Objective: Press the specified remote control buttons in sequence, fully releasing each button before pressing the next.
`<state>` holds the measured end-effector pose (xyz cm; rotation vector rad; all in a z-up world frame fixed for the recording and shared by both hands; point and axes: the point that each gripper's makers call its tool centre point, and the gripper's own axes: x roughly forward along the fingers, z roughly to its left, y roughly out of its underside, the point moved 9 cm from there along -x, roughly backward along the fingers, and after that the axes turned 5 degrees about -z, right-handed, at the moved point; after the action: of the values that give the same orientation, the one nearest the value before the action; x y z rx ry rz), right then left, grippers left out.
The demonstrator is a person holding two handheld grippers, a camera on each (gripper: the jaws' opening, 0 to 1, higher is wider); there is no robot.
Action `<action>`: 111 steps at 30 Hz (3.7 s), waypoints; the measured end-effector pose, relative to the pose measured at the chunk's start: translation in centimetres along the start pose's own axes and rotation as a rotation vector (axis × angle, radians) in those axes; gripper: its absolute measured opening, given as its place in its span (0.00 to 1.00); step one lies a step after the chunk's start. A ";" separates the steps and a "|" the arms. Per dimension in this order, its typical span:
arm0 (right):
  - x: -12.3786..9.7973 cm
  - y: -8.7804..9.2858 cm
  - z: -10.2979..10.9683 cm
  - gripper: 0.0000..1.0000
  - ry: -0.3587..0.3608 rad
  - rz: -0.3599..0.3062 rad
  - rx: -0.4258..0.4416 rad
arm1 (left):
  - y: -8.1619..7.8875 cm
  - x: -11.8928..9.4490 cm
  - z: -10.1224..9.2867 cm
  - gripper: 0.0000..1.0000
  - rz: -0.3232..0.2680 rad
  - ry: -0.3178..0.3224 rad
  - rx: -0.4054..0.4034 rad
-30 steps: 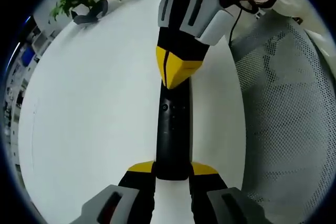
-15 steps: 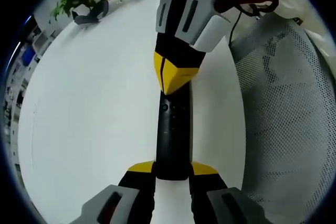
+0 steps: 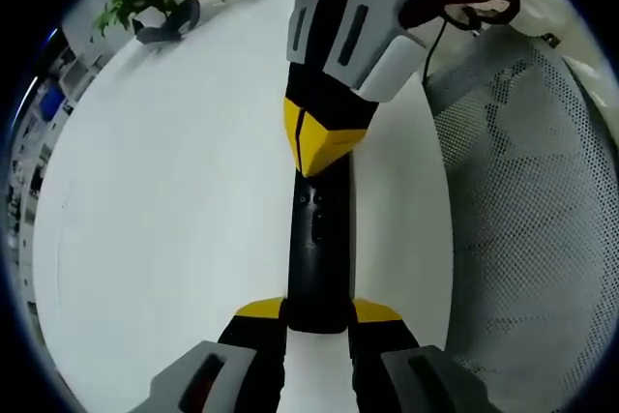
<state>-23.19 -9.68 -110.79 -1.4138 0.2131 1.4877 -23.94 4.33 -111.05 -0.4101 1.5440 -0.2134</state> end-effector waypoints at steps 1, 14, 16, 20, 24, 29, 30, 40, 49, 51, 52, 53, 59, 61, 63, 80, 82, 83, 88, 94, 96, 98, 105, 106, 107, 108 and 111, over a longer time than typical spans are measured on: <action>0.0 0.0 0.0 0.00 -0.001 -0.003 0.003 | 0.0 0.0 0.0 0.23 -0.001 -0.001 -0.002; -0.2 0.1 0.1 0.00 -0.004 -0.022 0.020 | 0.0 0.0 -0.2 0.23 -0.004 -0.009 -0.001; -0.2 0.1 0.1 0.00 -0.004 -0.017 0.025 | 0.0 0.0 -0.1 0.23 -0.002 -0.010 0.000; -0.5 0.0 0.3 0.00 -0.015 -0.023 0.030 | 0.0 -0.1 -0.2 0.23 0.001 -0.011 0.001; -0.6 0.0 0.8 0.00 -0.054 -0.018 0.036 | 0.0 -0.1 -0.1 0.23 -0.003 -0.010 -0.001; -0.1 0.1 1.1 0.00 -0.066 -0.003 0.016 | 0.1 -0.1 -0.1 0.23 -0.005 -0.011 -0.001; -0.1 0.2 1.1 0.00 -0.066 0.000 0.018 | 0.1 -0.1 -0.1 0.23 -0.005 -0.010 -0.001; 0.1 0.2 1.1 0.00 -0.060 0.009 0.018 | 0.1 -0.1 -0.1 0.23 -0.009 -0.007 -0.002; 0.1 0.3 0.9 0.00 -0.063 -0.006 0.052 | 0.1 -0.1 -0.1 0.23 -0.010 -0.007 -0.002; 0.1 0.3 1.0 0.00 -0.061 -0.003 0.056 | 0.1 -0.1 -0.1 0.23 -0.011 -0.005 -0.003; 0.1 0.3 0.9 0.00 -0.062 -0.002 0.058 | 0.1 -0.1 -0.1 0.23 -0.011 -0.004 -0.002; 0.1 0.3 0.8 0.00 -0.065 -0.005 0.067 | 0.1 -0.1 0.0 0.23 -0.011 -0.003 -0.002; 0.0 0.2 1.2 0.00 -0.056 -0.006 0.061 | 0.1 -0.1 0.0 0.23 -0.014 -0.003 -0.001; 0.0 0.2 1.3 0.00 -0.050 -0.003 0.054 | 0.1 -0.1 0.0 0.23 -0.014 -0.003 0.000; 0.0 0.2 1.2 0.00 -0.048 -0.006 0.042 | 0.1 -0.1 0.0 0.23 -0.015 -0.003 0.000; -0.7 1.0 1.0 0.00 -0.054 0.023 0.045 | 0.1 0.0 -0.1 0.23 -0.013 -0.009 -0.002; -0.6 1.0 1.0 0.00 -0.050 0.027 0.033 | 0.2 0.0 -0.1 0.23 -0.015 -0.010 -0.003; -0.7 1.0 1.0 0.00 -0.047 0.033 0.032 | 0.2 0.0 -0.1 0.23 -0.015 -0.010 -0.004; -0.6 1.0 1.1 0.00 -0.036 0.043 0.018 | 0.1 0.0 -0.2 0.23 -0.012 -0.011 -0.003; -0.5 1.2 1.2 0.00 -0.029 0.035 0.009 | 0.1 0.0 -0.1 0.23 -0.013 -0.010 -0.004; -0.5 1.2 1.2 0.00 -0.029 0.035 0.009 | 0.1 0.0 -0.1 0.23 -0.012 -0.009 -0.004; -0.4 1.3 1.1 0.00 -0.031 0.036 0.007 | 0.1 0.0 -0.1 0.23 -0.008 -0.008 -0.002; -0.6 1.5 1.2 0.00 -0.040 0.014 -0.032 | 0.1 0.0 -0.1 0.23 -0.005 -0.009 0.002; -0.7 1.6 1.2 0.00 -0.044 -0.001 -0.041 | 0.1 0.0 -0.2 0.23 -0.006 -0.010 0.003; -0.8 1.8 1.2 0.00 -0.048 -0.010 -0.046 | 0.1 0.0 -0.2 0.23 -0.006 -0.010 0.004; -0.8 1.8 1.2 0.00 -0.048 -0.016 -0.044 | 0.1 0.0 -0.2 0.23 -0.008 -0.011 0.004; -0.8 1.8 1.2 0.00 -0.037 -0.031 -0.049 | 0.1 0.0 -0.2 0.23 -0.011 -0.013 0.002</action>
<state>-25.44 -10.12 -110.65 -1.4209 0.1318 1.5018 -24.16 4.43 -111.07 -0.4176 1.5293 -0.2210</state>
